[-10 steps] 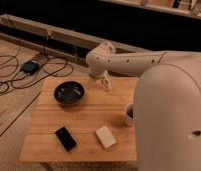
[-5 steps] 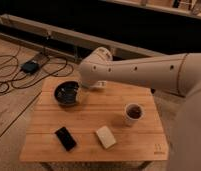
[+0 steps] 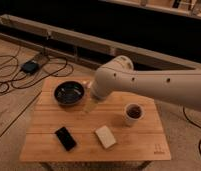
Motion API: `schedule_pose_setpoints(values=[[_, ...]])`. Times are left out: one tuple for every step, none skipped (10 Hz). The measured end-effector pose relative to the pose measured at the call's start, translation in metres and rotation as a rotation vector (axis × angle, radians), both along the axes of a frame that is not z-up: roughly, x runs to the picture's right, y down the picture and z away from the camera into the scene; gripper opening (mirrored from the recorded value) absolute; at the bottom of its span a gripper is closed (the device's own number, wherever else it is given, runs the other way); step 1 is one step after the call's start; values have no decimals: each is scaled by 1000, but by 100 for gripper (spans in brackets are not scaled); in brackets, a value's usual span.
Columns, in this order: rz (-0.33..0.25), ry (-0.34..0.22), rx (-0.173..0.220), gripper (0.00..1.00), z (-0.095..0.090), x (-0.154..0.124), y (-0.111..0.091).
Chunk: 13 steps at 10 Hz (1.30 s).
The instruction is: Move the arm in a circular motion
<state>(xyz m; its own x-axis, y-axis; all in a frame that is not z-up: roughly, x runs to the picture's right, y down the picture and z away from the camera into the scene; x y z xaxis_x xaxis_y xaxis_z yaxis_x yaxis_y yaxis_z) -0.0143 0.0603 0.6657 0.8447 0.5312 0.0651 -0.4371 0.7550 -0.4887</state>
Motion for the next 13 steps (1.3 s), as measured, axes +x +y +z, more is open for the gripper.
schedule_pose_setpoints(values=[[28, 39, -21, 80, -4, 25, 6], [60, 99, -39, 80, -4, 56, 10], [85, 162, -48, 80, 2, 87, 11], [107, 223, -49, 80, 11, 117, 9], [131, 293, -46, 80, 25, 148, 3], [158, 362, -36, 80, 44, 176, -9], [173, 396, -27, 80, 57, 189, -17], [203, 421, -14, 80, 76, 196, -29], [236, 428, -6, 80, 92, 197, -38], [266, 423, -2, 80, 106, 195, -44], [282, 412, 3, 80, 115, 190, -48], [292, 391, 14, 80, 125, 180, -56], [291, 374, 21, 80, 131, 170, -60]])
